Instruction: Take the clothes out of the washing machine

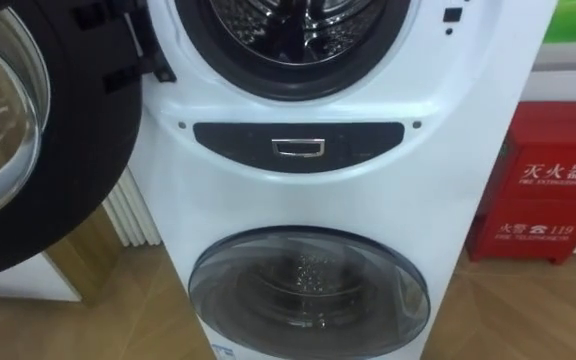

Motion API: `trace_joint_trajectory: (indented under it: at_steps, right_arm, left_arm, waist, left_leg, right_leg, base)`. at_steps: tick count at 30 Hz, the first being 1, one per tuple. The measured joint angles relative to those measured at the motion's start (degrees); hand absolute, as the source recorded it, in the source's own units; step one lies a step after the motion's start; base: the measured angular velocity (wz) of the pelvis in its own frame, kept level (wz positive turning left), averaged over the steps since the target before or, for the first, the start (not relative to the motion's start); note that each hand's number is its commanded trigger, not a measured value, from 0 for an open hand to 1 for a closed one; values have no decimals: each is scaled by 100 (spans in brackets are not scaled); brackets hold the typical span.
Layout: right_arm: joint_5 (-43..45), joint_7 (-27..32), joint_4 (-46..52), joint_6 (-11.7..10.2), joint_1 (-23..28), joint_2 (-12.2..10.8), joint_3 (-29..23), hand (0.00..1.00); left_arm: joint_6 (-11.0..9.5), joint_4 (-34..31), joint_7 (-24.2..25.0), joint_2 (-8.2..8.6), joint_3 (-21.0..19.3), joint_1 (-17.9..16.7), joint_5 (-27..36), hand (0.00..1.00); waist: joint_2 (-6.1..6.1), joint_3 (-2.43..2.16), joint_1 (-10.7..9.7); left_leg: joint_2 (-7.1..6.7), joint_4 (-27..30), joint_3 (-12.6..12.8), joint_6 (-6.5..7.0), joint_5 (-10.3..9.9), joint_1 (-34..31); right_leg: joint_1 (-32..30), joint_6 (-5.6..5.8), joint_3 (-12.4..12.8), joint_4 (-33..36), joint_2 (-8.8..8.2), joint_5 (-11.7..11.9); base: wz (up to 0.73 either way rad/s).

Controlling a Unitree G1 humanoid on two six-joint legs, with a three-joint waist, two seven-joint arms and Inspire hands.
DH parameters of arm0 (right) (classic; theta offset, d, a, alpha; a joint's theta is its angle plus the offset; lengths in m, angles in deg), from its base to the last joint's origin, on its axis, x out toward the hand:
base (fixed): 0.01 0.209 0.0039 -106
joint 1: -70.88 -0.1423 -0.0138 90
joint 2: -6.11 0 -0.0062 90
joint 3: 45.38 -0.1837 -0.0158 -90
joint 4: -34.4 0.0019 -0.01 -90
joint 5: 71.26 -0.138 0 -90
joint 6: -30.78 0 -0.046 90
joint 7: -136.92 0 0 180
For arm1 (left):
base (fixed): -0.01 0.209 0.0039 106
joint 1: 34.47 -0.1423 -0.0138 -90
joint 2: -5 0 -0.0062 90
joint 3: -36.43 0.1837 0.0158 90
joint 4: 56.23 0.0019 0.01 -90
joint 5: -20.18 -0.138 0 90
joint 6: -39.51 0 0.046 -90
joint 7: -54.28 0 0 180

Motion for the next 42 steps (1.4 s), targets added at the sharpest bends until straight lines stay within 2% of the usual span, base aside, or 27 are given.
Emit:
trace_joint_trajectory:
  at_steps: [3,6,8,11,17,18,19,22,24,29,32,34,35,37,39,40,41,42]
  right_arm:
    - [-4,-8,243,-8,181,1,-8,0]
    - [2,-26,384,-10,227,0,-3,0]
    - [16,-86,399,-5,240,-2,-11,0]
    - [252,-156,409,-6,231,-36,-16,0]
    - [750,-297,420,-45,-125,-41,-42,0]
    - [753,-330,402,-67,-199,-50,-32,0]
    - [750,-335,372,-106,-282,-48,7,0]
    - [763,-339,257,-258,-331,-51,79,0]
    - [814,-331,209,-251,-310,-49,104,0]
    - [868,-327,216,-245,-134,-53,104,0]
    - [873,-334,155,-221,-168,-58,138,0]
    - [878,-341,156,-209,-202,-61,259,0]
    - [890,-340,139,-184,-229,-67,283,0]
    - [941,-345,103,-127,-337,-135,311,0]
    - [923,-332,114,-123,-443,-126,484,0]
    - [960,-313,115,-119,-556,-141,646,0]
    - [991,-307,118,-120,-600,-154,736,0]
    - [1007,-311,113,-102,-693,-211,878,0]
  left_arm:
    - [6,-128,-8,-167,-121,329,-120,0]
    - [3,-442,-9,-274,-86,508,-137,0]
    - [84,-656,-55,-274,-74,581,-273,0]
    - [226,-1071,-198,-274,112,682,-444,0]
    - [253,-1967,-583,-271,905,1041,-599,0]
    - [251,-2311,-584,-267,1227,1247,-629,0]
    - [231,-2360,-595,-280,1343,1418,-668,0]
    - [188,-2401,-592,-330,1451,1606,-664,0]
    - [184,-2402,-593,-348,1514,1606,-671,0]
    - [177,-2425,-593,-241,1512,1604,-878,0]
    - [56,-2516,-594,40,1508,1596,-891,0]
    - [53,-2893,-594,412,1497,1461,-880,0]
    - [55,-3034,-594,519,1497,1412,-885,0]
    - [54,-3677,-590,1013,1524,1207,-879,0]
    - [35,-4251,-500,1309,1711,942,-877,0]
    - [18,-4713,-454,1572,1848,754,-908,0]
    - [-14,-4900,-324,1755,1904,673,-966,0]
    - [-24,-5401,-232,2074,2191,480,-1216,0]
  waist:
    - [-13,-4,112]
    - [-35,-10,94]
    - [-37,-15,106]
    - [-116,-3,87]
    - [-223,30,75]
    - [-243,38,71]
    - [-250,43,76]
    - [-212,56,66]
    - [-208,67,42]
    - [-222,82,-113]
    - [-222,86,-140]
    - [-232,88,-145]
    - [-229,89,-147]
    - [-252,88,-264]
    - [-318,88,-337]
    - [-349,87,-413]
    - [-360,90,-451]
    - [-408,92,-526]
  left_leg:
    - [19,9,8,-16,-10,-3]
    - [19,20,-3,-16,-10,-3]
    - [20,24,8,-16,-10,20]
    - [13,119,-106,-12,-12,-10]
    - [-10,265,-450,13,-10,-158]
    - [-37,309,-552,25,-2,-206]
    - [-66,315,-603,43,16,-234]
    - [-113,320,-699,66,41,-274]
    - [-122,322,-706,72,46,-295]
    - [-182,345,-776,135,88,-409]
    - [-223,366,-772,201,139,-459]
    - [-291,370,-783,276,191,-494]
    - [-298,371,-790,288,202,-501]
    - [-315,369,-843,318,255,-521]
    - [-369,316,-798,380,319,-520]
    - [-397,308,-747,421,349,-558]
    - [-400,313,-723,442,361,-603]
    - [-397,316,-634,469,378,-664]
  right_leg:
    - [-3,-11,26,-2,18,7]
    - [8,-13,7,-2,17,8]
    - [32,-13,9,-5,17,8]
    - [105,-11,24,-16,1,14]
    - [135,11,57,-25,-15,62]
    - [153,12,56,-42,-32,62]
    - [185,21,52,-93,-51,68]
    - [218,29,45,-118,-88,73]
    - [218,36,35,-115,-97,76]
    - [142,92,10,-96,-168,110]
    - [103,157,40,-84,-229,163]
    - [84,216,28,-89,-300,217]
    - [82,222,27,-92,-307,253]
    - [82,246,37,-79,-336,398]
    - [22,248,55,14,-411,436]
    - [-39,284,51,30,-454,476]
    - [-61,283,55,30,-458,516]
    - [-105,285,93,18,-468,580]
  base:
    - [-4]
    - [4]
    - [3]
    - [25]
    - [35]
    - [36]
    - [35]
    - [21]
    - [5]
    - [9]
    - [0]
    - [8]
    - [16]
    - [28]
    - [5]
    - [-12]
    - [-13]
    - [-16]
